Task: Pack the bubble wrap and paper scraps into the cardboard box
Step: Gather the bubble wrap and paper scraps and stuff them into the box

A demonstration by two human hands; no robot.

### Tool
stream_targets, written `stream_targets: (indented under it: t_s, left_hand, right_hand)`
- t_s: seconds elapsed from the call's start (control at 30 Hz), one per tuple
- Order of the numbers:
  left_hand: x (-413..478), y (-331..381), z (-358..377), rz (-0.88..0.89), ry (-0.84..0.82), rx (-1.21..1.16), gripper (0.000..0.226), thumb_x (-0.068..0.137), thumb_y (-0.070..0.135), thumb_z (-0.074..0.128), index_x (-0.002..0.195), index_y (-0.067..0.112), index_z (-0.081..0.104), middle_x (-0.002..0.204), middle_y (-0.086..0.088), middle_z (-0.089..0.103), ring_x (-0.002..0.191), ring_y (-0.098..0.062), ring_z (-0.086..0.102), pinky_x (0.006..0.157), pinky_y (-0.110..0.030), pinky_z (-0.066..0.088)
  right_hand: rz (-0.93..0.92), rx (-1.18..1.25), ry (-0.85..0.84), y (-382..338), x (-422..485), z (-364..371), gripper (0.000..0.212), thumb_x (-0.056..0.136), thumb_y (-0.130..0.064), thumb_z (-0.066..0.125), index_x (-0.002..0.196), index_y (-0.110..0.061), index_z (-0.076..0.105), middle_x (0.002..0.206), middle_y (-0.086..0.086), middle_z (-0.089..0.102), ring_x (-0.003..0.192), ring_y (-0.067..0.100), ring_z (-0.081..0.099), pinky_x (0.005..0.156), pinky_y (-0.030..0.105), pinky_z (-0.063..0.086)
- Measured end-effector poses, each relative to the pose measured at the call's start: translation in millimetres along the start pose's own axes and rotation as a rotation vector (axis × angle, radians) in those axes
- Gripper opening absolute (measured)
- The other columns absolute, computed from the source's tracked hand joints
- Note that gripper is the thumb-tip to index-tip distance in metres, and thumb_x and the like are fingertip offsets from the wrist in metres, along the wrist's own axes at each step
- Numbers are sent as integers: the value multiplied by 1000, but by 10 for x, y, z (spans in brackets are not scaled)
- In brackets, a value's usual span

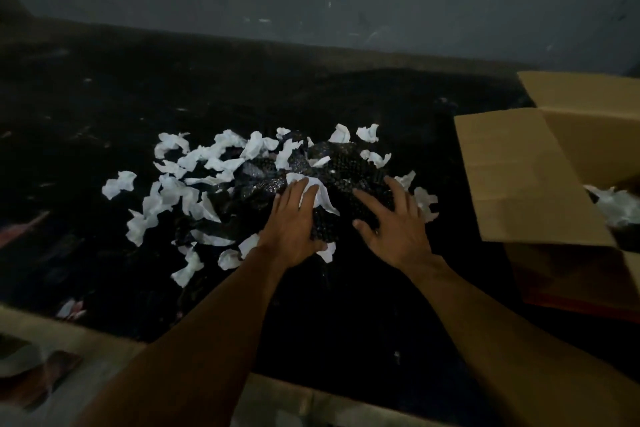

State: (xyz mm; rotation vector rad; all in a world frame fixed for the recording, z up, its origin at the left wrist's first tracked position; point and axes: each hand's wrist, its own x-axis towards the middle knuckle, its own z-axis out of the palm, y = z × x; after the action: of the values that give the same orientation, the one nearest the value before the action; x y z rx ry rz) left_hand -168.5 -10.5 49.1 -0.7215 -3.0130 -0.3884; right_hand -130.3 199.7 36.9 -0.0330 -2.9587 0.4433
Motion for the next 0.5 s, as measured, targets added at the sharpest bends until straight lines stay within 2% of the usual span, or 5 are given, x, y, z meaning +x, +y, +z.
stream_targets:
  t_s: [0.13, 0.2, 0.3, 0.4, 0.5]
  left_hand:
    - [361, -98, 153, -40, -115, 119, 142, 50, 71, 78, 149, 24, -13, 158, -11, -15, 145, -35, -16, 116, -57, 2]
    - [505, -117, 222, -49, -177, 123, 144, 47, 76, 75, 147, 32, -20, 155, -12, -28, 141, -39, -26, 113, -59, -3]
    - [647, -115, 379, -49, -281, 69, 136, 49, 82, 69, 145, 44, -20, 152, -14, -35, 137, -42, -32, 112, -59, -7]
    - [711, -141, 584, -35, -341, 78, 119, 60, 86, 55, 146, 45, -15, 154, -18, -29, 140, -41, -27, 114, -54, -7]
    - [654, -184, 812, -2, -276, 28, 99, 71, 82, 44, 151, 39, 3, 160, -16, -11, 146, -33, -15, 116, -49, -6]
  right_hand:
    - [14, -136, -142, 97, 307, 166, 68, 79, -80, 36, 139, -63, 7, 155, 5, -23, 141, 43, -11, 109, 70, 5]
    - [70, -166, -205, 208, 386, 247, 73, 74, -88, 30, 138, -65, 4, 153, 5, -31, 139, 46, -22, 106, 73, -2]
    - [128, -212, -251, 412, 344, 402, 80, 65, -96, 18, 138, -65, 3, 152, 8, -36, 135, 50, -29, 104, 74, -13]
    - [143, -173, -214, 548, 262, 551, 81, 62, -98, 18, 136, -67, 13, 156, 9, -29, 137, 48, -27, 104, 71, -17]
    - [126, -118, -121, 554, 179, 700, 75, 68, -94, 28, 133, -58, 36, 160, 17, 0, 144, 47, -4, 109, 70, -3]
